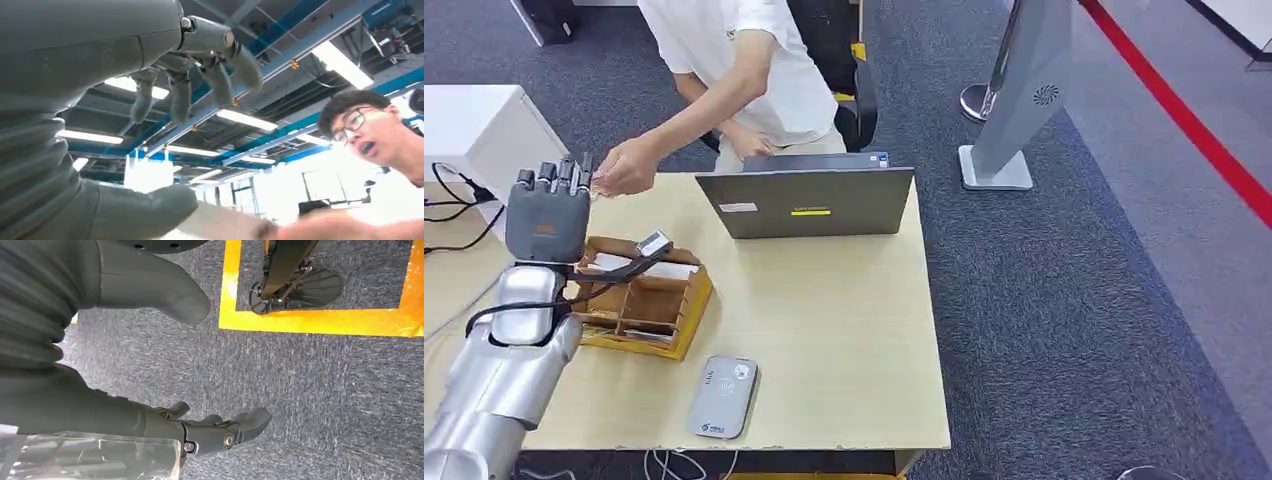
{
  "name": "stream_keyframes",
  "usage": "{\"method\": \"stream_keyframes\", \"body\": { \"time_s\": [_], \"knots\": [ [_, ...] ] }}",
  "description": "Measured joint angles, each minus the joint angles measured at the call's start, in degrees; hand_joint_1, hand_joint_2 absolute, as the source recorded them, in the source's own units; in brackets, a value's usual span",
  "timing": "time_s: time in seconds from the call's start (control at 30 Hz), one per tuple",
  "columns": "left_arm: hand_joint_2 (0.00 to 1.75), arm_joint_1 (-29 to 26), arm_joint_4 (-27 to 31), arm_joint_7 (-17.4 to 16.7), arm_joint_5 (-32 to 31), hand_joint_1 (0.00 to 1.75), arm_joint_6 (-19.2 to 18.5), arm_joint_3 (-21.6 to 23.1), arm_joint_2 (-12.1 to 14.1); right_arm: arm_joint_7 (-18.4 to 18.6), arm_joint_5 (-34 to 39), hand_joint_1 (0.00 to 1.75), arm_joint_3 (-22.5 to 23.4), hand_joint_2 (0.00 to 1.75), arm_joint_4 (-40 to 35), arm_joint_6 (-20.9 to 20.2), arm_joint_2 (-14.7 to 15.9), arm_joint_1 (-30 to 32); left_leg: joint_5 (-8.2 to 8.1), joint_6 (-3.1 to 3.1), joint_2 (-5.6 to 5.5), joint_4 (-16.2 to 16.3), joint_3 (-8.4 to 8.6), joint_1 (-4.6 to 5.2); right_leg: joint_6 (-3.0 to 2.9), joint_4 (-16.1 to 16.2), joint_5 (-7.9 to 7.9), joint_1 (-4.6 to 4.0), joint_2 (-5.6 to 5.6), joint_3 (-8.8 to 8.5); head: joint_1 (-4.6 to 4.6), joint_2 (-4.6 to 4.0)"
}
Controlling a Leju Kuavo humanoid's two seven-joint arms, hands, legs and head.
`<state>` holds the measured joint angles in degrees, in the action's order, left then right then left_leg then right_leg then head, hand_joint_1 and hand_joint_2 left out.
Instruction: Pass the card to the sensor for recognition and then transmit it.
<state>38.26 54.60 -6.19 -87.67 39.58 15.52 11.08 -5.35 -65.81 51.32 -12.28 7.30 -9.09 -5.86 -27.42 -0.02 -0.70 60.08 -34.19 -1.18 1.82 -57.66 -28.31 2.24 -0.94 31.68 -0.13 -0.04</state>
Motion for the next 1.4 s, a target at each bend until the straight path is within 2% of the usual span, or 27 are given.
{"method": "stream_keyframes", "body": {
  "time_s": [0.17, 0.4, 0.5, 0.73, 1.0, 1.1, 1.23, 1.3, 1.33, 1.37, 1.4],
  "knots": [
    [1.75, -1.3, 0.8, 1.0, 0.2, 0.00, -0.2, -0.1, -0.8, 0.0, 0.5, 0.00, 0.0, 1.75, 0.0, 0.2, 0.0, 0.2, 0.01, 0.00, 0.00, 0.0, 0.00, 0.00, 0.01, 0.0, 0.01, 0.01, 0.00, -0.02, 0.02, 0.00],
    [1.75, -4.3, 5.1, 2.3, 1.9, 0.00, -1.8, -0.4, -1.4, -0.3, 1.5, 0.00, 0.0, 1.75, 0.0, 0.5, 0.0, 0.6, 0.00, 0.00, -0.01, 0.0, -0.01, 0.01, 0.01, 0.0, 0.01, 0.01, 0.00, -0.03, 0.02, 0.00],
    [1.75, -8.0, 10.5, 2.7, 3.4, 0.00, -3.1, -0.5, -1.2, -0.7, 2.3, 0.00, 0.1, 1.75, 0.0, 1.0, 0.0, 1.1, -0.03, -0.02, 0.01, 0.0, -0.02, 0.01, 0.01, 0.0, 0.00, 0.00, -0.01, -0.01, 0.00, 0.00],
    [1.75, -22.0, 28.5, 3.2, 2.4, 0.00, -1.9, -1.6, -0.3, -0.7, 3.4, 0.00, 1.2, 1.75, 0.0, 1.7, 0.0, 2.3, -0.12, -0.03, -0.01, 0.0, -0.06, 0.00, 0.02, 0.0, -0.12, 0.00, 0.04, 0.03, 0.02, 0.00],
    [1.75, -31.7, 39.8, 4.1, 1.6, 0.00, -0.1, -1.9, 0.1, -1.5, 4.4, 0.00, 2.4, 1.75, 0.0, 2.0, 0.0, 2.3, -0.12, -0.02, 0.01, 0.0, -0.04, 0.00, 0.02, 0.0, -0.11, 0.00, 0.03, 0.00, 0.00, 0.00],
    [1.75, -35.0, 42.6, 4.5, 2.1, 0.00, 0.0, -1.9, 0.4, -1.6, 4.9, 0.00, 3.0, 1.75, 0.0, 2.2, 0.0, 2.3, -0.12, -0.02, -0.01, 0.0, -0.05, 0.00, 0.02, 0.0, -0.12, 0.00, 0.05, 0.01, 0.00, 0.00],
    [1.75, -36.7, 44.3, 4.6, 2.3, 0.00, 0.0, -1.9, 0.6, -1.7, 4.9, 0.00, 3.1, 1.75, 0.0, 2.2, 0.0, 2.3, -0.12, -0.02, -0.01, 0.0, -0.05, 0.00, 0.02, 0.0, -0.12, 0.00, 0.06, 0.01, 0.02, 0.00],
    [1.75, -37.1, 44.7, 5.0, 4.0, 0.00, -2.3, -1.9, 0.8, -1.7, 5.2, 0.00, 3.4, 1.75, 0.0, 2.3, 0.0, 2.3, -0.12, -0.02, -0.01, 0.0, -0.04, 0.00, 0.02, 0.0, -0.12, 0.00, 0.06, -0.01, 0.02, 0.00],
    [1.75, -37.3, 44.9, 5.1, 6.0, 0.00, -5.6, -1.9, 1.0, -1.7, 5.2, 0.00, 3.6, 1.75, 0.0, 2.3, 0.0, 2.3, -0.12, -0.02, -0.01, 0.0, -0.04, 0.00, 0.02, 0.0, -0.12, 0.00, 0.06, -0.01, 0.00, 0.00],
    [1.75, -37.4, 44.9, 5.1, 7.2, 0.00, -7.5, -1.9, 1.3, -1.7, 5.3, 0.00, 3.7, 1.75, 0.0, 2.3, 0.0, 2.3, -0.12, -0.02, -0.01, 0.0, -0.03, 0.00, 0.02, 0.0, -0.12, 0.00, 0.06, -0.01, 0.02, 0.00],
    [1.75, -37.4, 44.9, 5.1, 7.2, 0.00, -7.5, -1.9, 1.3, -1.7, 5.3, 0.00, 3.7, 1.75, 0.0, 2.3, 0.0, 2.3, -0.12, -0.02, -0.01, 0.0, -0.03, 0.00, 0.02, 0.0, -0.12, 0.00, 0.06, -0.01, 0.02, 0.00]
  ]
}}
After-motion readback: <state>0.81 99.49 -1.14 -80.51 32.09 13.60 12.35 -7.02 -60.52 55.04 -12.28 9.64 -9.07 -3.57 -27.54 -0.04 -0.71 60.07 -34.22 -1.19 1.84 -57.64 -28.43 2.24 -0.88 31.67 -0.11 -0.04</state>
